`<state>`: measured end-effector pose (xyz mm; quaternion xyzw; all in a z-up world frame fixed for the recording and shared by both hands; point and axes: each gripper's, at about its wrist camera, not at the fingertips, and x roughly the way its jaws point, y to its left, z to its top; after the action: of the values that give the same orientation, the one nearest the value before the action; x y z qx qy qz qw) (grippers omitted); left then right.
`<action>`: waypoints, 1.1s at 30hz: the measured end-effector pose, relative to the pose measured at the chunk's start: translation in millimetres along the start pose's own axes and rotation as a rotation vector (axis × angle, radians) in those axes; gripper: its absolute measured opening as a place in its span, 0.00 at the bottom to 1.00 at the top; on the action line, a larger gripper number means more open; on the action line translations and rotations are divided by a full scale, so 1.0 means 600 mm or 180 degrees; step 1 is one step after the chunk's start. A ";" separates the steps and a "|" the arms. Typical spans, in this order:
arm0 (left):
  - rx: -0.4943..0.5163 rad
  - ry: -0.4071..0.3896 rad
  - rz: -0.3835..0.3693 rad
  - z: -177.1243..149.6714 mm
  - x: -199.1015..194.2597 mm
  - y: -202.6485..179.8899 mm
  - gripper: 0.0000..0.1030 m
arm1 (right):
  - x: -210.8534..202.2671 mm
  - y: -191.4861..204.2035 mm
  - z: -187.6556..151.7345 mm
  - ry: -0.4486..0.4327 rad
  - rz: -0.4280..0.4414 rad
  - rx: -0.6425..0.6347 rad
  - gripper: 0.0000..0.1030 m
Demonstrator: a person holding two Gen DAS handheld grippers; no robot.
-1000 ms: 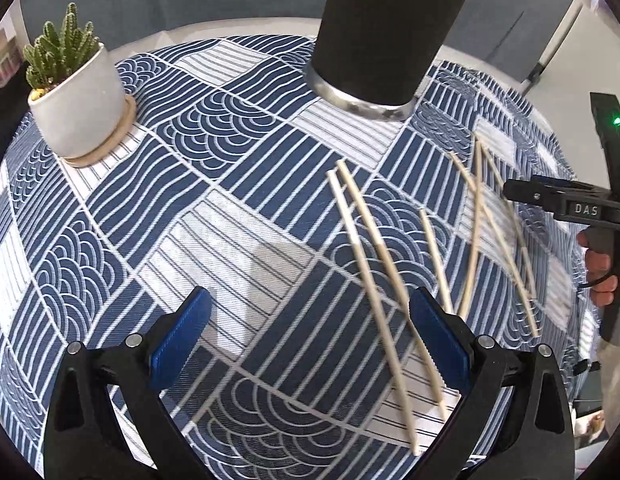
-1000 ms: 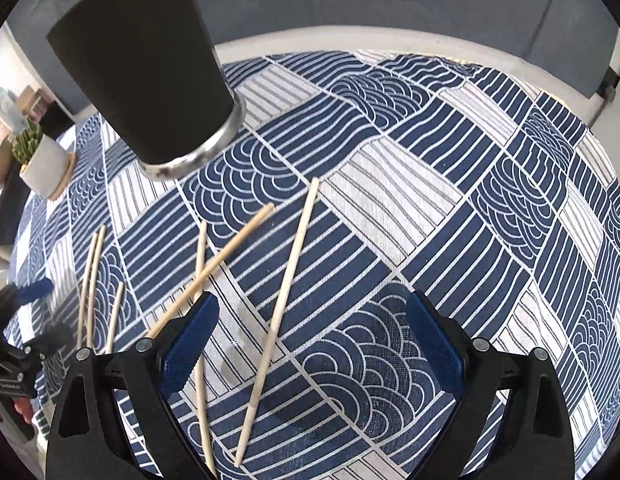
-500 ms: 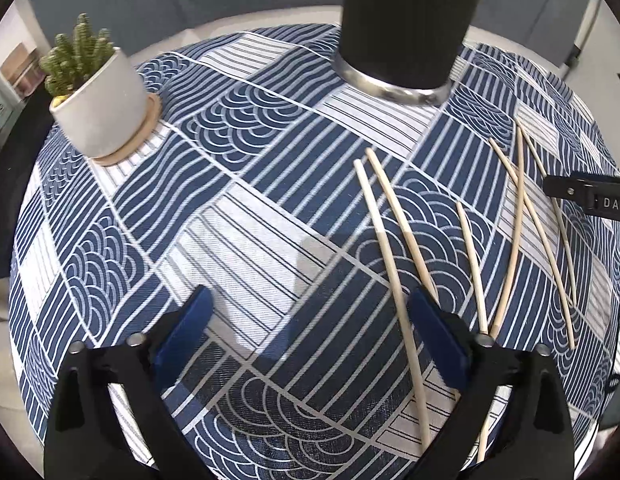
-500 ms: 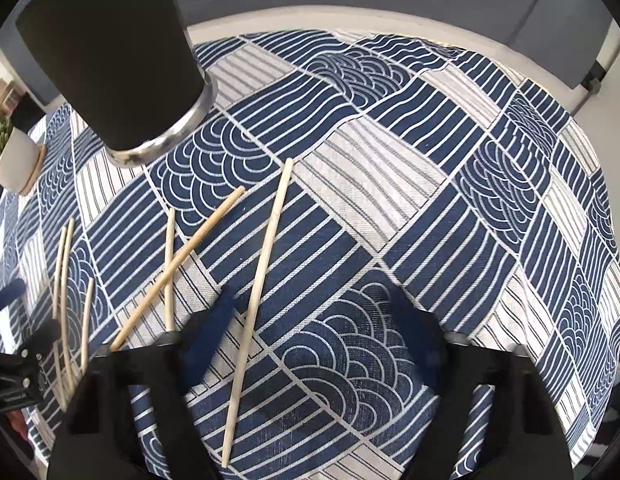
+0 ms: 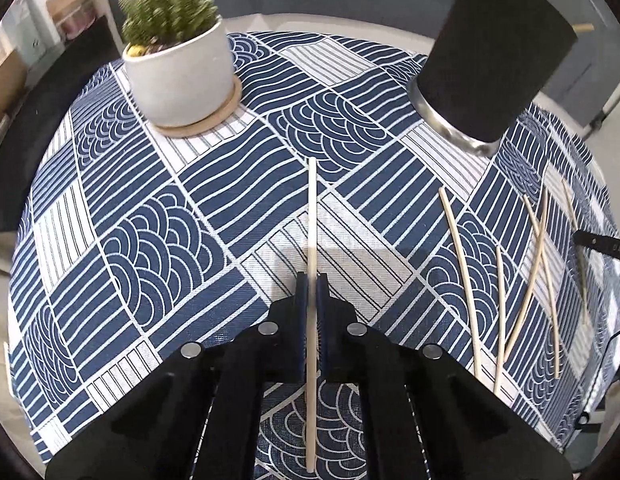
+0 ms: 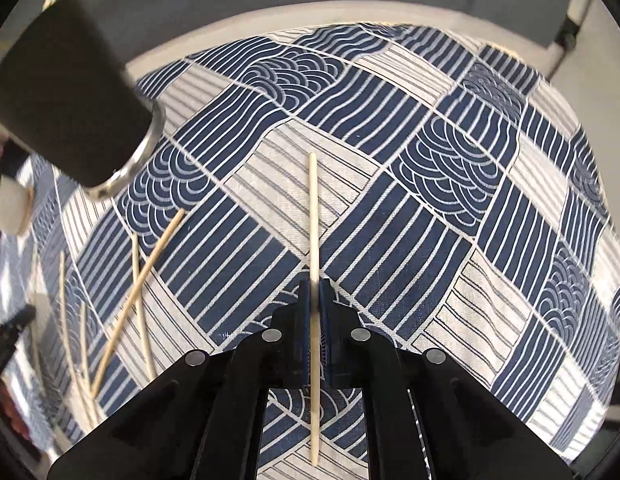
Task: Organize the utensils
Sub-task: 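Lift both tools' sticks up over the black cup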
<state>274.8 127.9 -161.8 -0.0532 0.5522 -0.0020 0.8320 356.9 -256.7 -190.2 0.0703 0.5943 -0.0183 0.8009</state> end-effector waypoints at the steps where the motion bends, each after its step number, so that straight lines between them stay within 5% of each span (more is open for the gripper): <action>1: -0.0046 0.0021 -0.0034 0.000 -0.001 0.005 0.05 | -0.001 -0.005 0.003 0.0002 0.0002 0.0041 0.04; 8: -0.0142 0.0007 -0.0091 0.007 -0.022 0.010 0.05 | -0.041 -0.021 0.021 -0.0157 0.0114 0.0073 0.05; 15: 0.0025 -0.0302 -0.0079 0.043 -0.073 -0.008 0.05 | -0.134 0.019 0.060 -0.0644 0.0089 -0.0138 0.05; 28: 0.0481 -0.0901 0.0117 0.157 -0.206 -0.051 0.05 | -0.271 0.087 0.130 -0.1343 0.0788 -0.0254 0.05; 33: 0.0556 -0.1099 0.0004 0.209 -0.249 -0.083 0.05 | -0.297 0.103 0.146 -0.1480 0.0893 -0.0284 0.05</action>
<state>334.5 98.4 28.2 0.0200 0.3990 -0.0403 0.9159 394.8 -217.3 10.6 0.1105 0.3792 0.1034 0.9129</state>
